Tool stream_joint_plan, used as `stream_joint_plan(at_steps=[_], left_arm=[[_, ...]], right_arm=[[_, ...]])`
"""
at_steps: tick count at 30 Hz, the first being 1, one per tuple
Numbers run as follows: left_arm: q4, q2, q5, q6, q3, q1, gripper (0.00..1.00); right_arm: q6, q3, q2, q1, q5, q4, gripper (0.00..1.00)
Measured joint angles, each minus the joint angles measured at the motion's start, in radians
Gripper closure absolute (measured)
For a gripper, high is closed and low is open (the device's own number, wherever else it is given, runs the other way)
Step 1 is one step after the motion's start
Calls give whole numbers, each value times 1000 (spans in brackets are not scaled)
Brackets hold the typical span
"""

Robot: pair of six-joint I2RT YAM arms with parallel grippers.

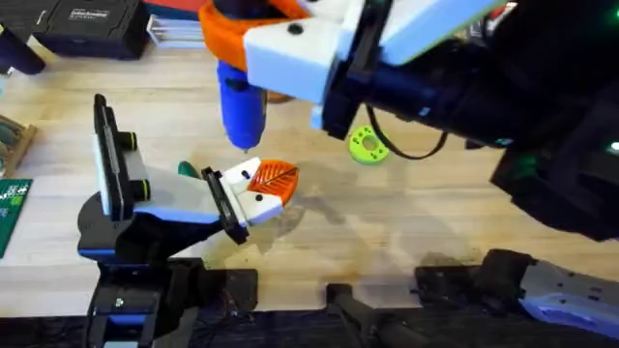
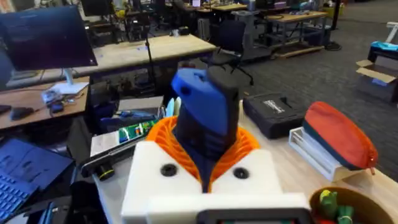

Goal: Pick up the gripper from the table and insert it into the empty holder that is missing its gripper. Then pick up a screw, insert it into the mounting hole, and use the screwdriver to tighten it. Finally, clean up the table by picking up the vegetable and placing it into the bucket.

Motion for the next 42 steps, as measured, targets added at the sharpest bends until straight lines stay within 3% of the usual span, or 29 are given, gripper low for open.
stream_joint_plan(at_steps=[42], left_arm=[[0, 0, 0, 0, 0, 0, 996]], right_arm=[[1, -1, 62, 29, -38, -50, 974]])
